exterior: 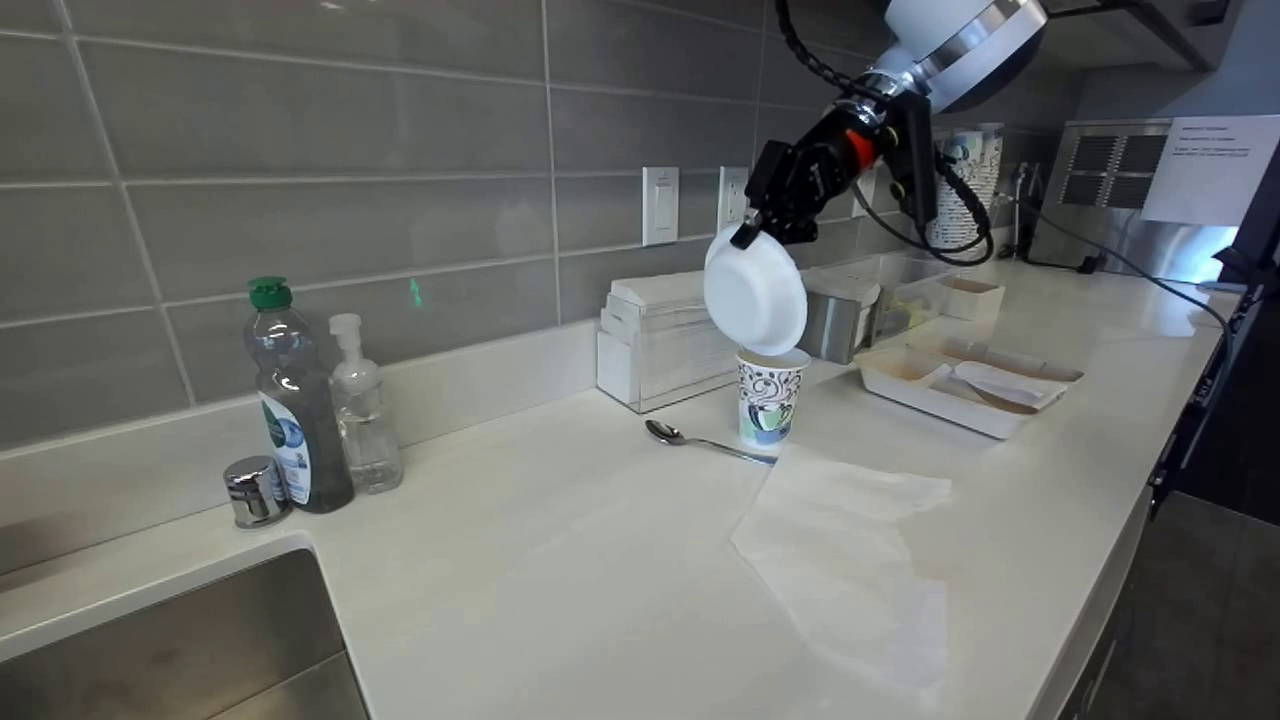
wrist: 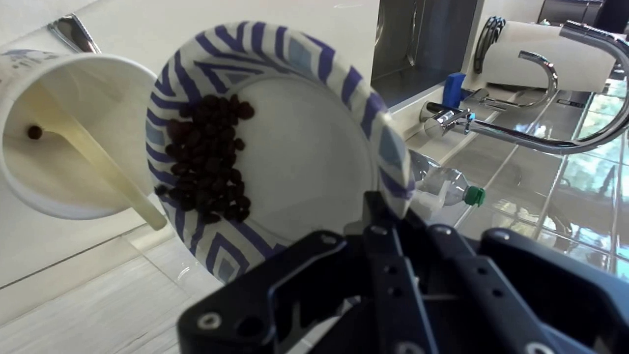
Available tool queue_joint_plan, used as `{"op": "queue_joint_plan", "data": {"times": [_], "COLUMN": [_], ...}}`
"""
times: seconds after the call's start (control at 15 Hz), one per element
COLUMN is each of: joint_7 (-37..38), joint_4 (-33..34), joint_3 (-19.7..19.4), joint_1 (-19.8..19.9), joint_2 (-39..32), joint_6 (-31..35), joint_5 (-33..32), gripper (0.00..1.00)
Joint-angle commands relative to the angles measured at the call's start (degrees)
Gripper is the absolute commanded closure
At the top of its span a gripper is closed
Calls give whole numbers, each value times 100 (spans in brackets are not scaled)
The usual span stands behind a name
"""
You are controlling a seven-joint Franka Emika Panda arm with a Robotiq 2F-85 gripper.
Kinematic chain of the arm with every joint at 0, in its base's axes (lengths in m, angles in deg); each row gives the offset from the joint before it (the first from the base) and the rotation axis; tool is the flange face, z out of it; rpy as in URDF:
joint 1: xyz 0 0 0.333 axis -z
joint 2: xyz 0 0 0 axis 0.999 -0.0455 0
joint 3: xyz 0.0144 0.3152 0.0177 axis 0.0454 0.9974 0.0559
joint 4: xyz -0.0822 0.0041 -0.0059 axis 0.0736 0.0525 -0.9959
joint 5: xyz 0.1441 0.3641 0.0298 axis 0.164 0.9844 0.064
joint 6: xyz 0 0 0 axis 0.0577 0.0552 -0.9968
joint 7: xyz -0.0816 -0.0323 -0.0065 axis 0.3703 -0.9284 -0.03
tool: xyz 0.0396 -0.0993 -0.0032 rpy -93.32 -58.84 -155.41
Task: Pick up the plate and pour it's contents in the cup
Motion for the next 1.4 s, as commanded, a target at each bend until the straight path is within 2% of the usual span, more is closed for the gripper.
{"op": "queue_joint_plan", "data": {"times": [0.0, 1.33], "joint_7": [-238, -438], "joint_4": [37, 72], "joint_3": [-27, -192], "joint_1": [68, 226], "joint_2": [-79, -172], "joint_6": [-235, -929], "joint_5": [246, 711], "gripper": [99, 99]}}
